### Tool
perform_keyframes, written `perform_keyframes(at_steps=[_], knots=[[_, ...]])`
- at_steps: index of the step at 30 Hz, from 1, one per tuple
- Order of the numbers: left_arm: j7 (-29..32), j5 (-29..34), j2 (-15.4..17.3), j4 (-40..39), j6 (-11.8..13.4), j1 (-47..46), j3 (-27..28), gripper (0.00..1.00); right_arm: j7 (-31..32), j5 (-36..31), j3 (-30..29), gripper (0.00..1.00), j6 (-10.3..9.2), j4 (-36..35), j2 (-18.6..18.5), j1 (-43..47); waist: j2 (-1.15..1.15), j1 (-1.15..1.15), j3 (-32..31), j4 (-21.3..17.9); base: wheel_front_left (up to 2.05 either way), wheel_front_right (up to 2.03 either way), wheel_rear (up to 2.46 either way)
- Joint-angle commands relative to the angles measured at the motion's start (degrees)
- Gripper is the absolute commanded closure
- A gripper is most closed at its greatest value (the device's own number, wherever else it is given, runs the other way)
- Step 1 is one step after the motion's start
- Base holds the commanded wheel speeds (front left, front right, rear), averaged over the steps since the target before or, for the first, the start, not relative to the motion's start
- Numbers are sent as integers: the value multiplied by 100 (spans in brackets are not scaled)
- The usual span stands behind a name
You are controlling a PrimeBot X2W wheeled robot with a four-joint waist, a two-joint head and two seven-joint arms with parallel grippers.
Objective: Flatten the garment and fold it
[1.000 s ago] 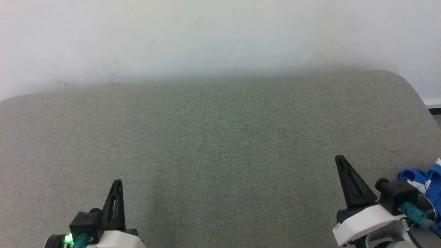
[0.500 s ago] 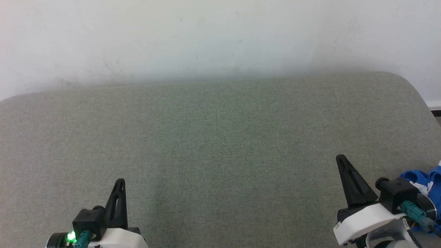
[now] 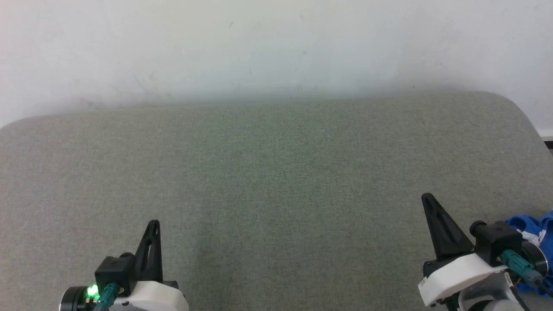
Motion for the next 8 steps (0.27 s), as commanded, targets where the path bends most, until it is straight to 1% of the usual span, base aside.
perform_keyframes(at_steps=[1, 8], knots=[[39, 53, -21, -37, -35, -119, 40, 100, 33, -65, -12, 100, -2, 13, 29, -62, 1, 0, -1, 5, 0, 0, 0], [120, 112, -61, -61, -64, -153, 59, 100, 61, -112, -31, 100, -2, 21, 41, -80, 1, 0, -9, 31, 0, 0, 0]])
